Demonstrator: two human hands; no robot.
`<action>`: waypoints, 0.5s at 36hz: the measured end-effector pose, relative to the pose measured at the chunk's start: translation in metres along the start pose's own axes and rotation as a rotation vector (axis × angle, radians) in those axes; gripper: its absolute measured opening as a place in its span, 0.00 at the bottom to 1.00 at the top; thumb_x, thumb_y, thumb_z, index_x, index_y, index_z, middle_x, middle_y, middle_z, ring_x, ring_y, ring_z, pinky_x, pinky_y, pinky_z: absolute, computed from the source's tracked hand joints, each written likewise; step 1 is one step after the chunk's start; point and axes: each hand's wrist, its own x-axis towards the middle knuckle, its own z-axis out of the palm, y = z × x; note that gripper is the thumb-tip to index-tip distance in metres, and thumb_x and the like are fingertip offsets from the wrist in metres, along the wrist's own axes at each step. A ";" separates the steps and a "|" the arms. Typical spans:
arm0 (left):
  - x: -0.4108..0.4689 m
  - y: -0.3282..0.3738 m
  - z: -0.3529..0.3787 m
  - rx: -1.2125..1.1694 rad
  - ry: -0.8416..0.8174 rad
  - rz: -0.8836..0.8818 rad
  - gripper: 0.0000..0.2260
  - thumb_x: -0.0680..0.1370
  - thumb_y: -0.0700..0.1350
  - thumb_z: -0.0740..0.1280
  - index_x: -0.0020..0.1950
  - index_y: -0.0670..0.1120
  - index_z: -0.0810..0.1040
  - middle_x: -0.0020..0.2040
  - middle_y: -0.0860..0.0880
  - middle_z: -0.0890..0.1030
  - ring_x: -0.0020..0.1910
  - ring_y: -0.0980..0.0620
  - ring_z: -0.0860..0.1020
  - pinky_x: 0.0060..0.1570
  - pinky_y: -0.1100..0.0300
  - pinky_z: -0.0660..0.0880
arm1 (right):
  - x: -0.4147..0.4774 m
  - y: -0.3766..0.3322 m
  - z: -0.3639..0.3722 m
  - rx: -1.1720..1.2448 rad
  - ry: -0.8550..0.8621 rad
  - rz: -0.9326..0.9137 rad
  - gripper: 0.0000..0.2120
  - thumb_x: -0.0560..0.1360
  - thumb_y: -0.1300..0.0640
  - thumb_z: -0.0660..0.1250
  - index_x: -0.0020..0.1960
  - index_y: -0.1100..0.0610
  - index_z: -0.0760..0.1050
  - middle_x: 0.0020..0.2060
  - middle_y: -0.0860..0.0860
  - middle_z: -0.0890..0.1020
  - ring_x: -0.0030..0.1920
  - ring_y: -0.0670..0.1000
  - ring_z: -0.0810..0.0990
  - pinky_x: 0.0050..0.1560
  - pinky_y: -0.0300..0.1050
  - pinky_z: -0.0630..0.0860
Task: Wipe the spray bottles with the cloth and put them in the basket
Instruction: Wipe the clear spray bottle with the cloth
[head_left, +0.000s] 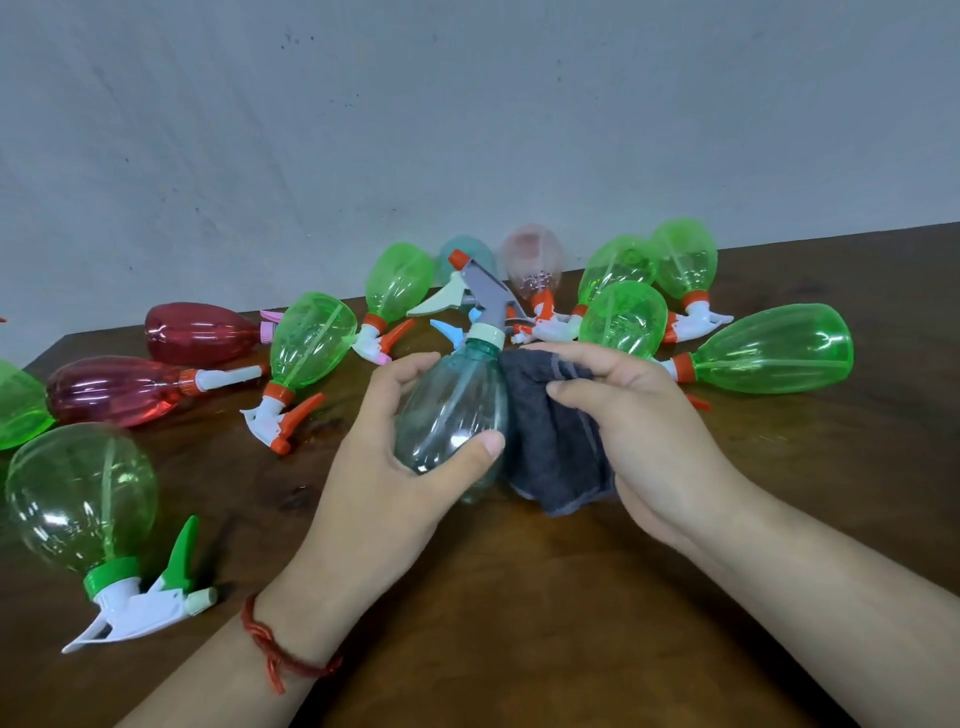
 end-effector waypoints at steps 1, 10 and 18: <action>0.000 0.000 0.000 0.003 0.006 0.011 0.30 0.74 0.54 0.82 0.73 0.57 0.73 0.64 0.62 0.81 0.63 0.57 0.83 0.61 0.56 0.81 | 0.002 -0.002 -0.002 0.007 0.025 -0.018 0.19 0.80 0.71 0.62 0.58 0.55 0.87 0.54 0.57 0.88 0.58 0.63 0.86 0.66 0.68 0.78; -0.005 0.004 -0.002 -0.036 -0.042 0.107 0.31 0.71 0.47 0.81 0.71 0.59 0.75 0.66 0.58 0.81 0.64 0.50 0.84 0.61 0.51 0.82 | 0.007 -0.035 -0.024 -0.165 0.372 -0.585 0.15 0.82 0.69 0.64 0.61 0.55 0.82 0.52 0.41 0.87 0.57 0.44 0.85 0.58 0.40 0.79; -0.010 0.004 0.009 0.001 -0.101 0.163 0.32 0.69 0.45 0.82 0.71 0.55 0.76 0.65 0.56 0.82 0.62 0.49 0.84 0.60 0.62 0.79 | 0.011 -0.007 -0.014 -0.741 0.205 -0.698 0.20 0.83 0.67 0.64 0.72 0.54 0.80 0.71 0.43 0.79 0.72 0.36 0.74 0.71 0.31 0.69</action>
